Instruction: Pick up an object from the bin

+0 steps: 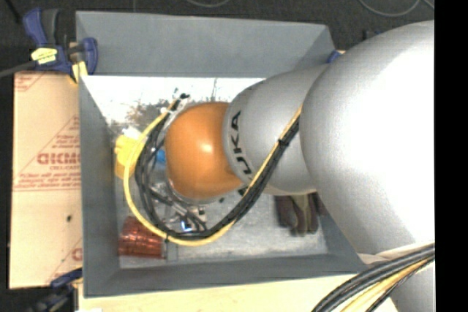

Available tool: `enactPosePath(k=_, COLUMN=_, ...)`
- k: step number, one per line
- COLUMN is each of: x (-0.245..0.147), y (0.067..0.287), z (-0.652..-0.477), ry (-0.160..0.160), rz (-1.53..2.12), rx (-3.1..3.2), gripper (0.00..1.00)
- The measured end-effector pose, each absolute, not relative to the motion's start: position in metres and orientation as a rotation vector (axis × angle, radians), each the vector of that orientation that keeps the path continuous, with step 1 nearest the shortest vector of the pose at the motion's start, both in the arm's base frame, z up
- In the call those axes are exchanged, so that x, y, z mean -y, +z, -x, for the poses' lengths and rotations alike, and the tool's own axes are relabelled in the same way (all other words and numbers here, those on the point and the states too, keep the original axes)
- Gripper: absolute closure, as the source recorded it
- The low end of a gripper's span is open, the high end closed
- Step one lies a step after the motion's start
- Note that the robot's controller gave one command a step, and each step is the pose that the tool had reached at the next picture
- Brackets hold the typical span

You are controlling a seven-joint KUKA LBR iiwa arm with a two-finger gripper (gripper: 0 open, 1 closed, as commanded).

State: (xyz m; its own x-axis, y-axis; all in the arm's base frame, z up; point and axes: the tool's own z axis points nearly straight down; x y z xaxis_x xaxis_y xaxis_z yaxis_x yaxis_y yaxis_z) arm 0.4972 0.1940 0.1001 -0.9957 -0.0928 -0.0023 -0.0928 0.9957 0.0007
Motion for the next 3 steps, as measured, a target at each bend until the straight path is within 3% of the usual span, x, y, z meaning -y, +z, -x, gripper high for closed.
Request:
enactPosePath(k=1, x=-0.211, y=0.116, z=-0.488, ry=0.002, rz=0.0, rx=-3.139, gripper=0.0)
enactPosePath(k=2, x=-0.223, y=0.071, z=-0.48, ry=0.002, rz=0.556, rx=-3.082, gripper=1.0)
enactPosePath(k=3, x=-0.223, y=0.071, z=-0.48, ry=0.003, rz=0.555, rx=-3.083, gripper=1.0)
